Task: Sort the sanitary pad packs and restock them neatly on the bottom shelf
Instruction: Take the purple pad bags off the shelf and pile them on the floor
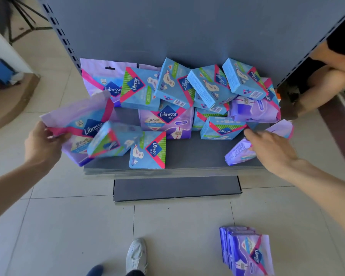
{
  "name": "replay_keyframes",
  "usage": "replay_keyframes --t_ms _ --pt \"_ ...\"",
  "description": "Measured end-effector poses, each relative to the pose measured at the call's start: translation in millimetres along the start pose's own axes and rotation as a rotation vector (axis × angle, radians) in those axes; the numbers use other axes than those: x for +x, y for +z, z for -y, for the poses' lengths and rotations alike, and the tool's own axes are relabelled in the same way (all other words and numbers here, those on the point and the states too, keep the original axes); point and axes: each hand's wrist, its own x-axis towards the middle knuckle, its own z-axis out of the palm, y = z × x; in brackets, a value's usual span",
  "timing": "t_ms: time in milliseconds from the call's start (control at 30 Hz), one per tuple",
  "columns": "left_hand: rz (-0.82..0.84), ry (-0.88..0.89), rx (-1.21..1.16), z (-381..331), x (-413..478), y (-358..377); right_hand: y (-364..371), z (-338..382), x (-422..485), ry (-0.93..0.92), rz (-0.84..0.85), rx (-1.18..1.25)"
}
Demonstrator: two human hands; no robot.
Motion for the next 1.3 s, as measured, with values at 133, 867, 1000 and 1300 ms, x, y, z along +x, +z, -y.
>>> replay_keyframes --t_ms 133,867,1000,1300 --pt "-0.018 -0.034 -0.009 -0.9 -1.3 8.9 -3.6 3.9 -5.2 -0.027 0.033 0.008" --pt "0.116 0.489 -0.182 -138.7 -151.4 36.7 -167.1 106.3 -26.6 -0.501 -0.610 0.500" --pt "0.389 0.339 -0.486 -145.8 -164.7 45.8 -169.2 113.0 -32.0 -0.502 -0.553 0.666" --pt "0.876 -0.115 -0.731 -144.1 -190.0 57.8 -147.5 115.4 -44.5 -0.484 -0.524 0.814"
